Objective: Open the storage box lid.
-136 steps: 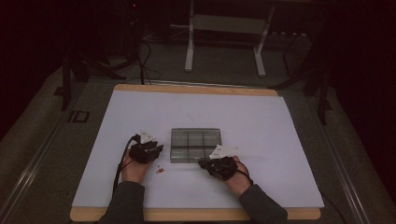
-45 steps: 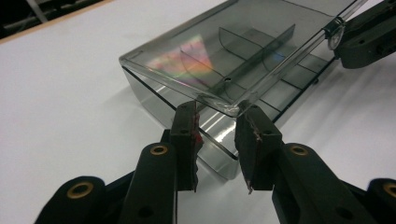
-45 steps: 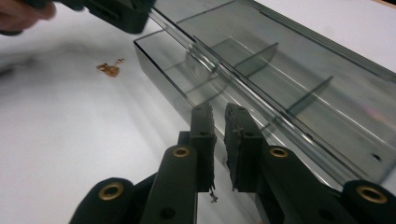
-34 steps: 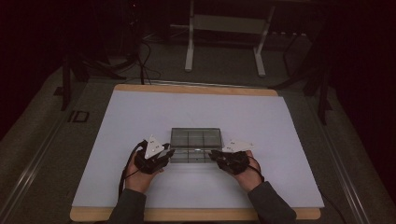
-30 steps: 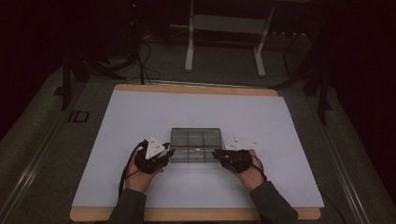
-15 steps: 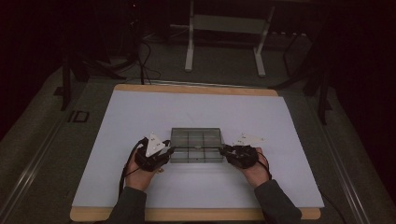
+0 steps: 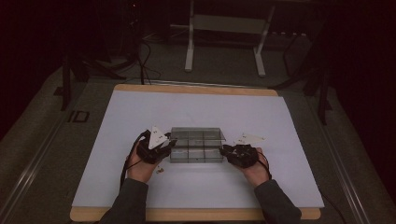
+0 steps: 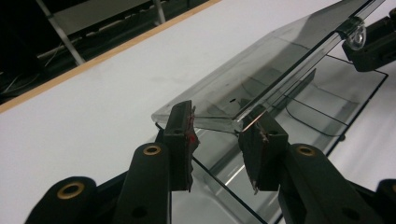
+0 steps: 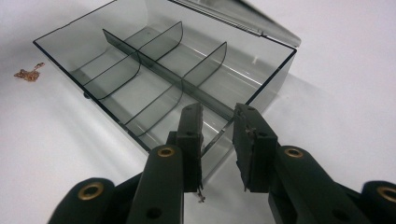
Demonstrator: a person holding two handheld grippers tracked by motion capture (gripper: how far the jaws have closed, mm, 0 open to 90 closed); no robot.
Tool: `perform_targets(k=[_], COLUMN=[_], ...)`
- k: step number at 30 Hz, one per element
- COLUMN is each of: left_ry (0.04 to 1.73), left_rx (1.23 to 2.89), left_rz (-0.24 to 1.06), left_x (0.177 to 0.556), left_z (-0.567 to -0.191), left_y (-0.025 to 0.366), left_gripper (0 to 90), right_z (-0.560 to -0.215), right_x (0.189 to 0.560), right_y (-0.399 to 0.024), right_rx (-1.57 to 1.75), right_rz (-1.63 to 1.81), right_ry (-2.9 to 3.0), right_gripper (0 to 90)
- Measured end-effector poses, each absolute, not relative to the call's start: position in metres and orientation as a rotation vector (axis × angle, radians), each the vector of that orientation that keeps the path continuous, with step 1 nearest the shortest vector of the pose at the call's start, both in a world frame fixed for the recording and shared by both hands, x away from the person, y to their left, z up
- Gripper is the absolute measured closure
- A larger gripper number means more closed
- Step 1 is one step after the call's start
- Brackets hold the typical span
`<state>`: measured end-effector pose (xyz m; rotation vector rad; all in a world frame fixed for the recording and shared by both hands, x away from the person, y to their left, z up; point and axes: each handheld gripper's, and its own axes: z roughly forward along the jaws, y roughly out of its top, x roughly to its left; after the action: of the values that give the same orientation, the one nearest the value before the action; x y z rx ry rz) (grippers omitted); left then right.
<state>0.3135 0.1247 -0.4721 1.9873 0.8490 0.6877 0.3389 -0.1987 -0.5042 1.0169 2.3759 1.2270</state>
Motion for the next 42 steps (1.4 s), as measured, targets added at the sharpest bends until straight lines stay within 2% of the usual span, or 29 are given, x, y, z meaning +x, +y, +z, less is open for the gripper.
perform_targets(k=[42], left_ry=[0.923], left_rx=[1.988], left_rz=[0.672], left_x=[0.368], left_z=[-0.478], left_y=[0.124], left_gripper=[73.0], right_z=[-0.508], right_x=[0.341], right_y=[-0.199], right_rx=[1.031], right_rz=[1.243], right_ry=[2.387], right_gripper=[74.8])
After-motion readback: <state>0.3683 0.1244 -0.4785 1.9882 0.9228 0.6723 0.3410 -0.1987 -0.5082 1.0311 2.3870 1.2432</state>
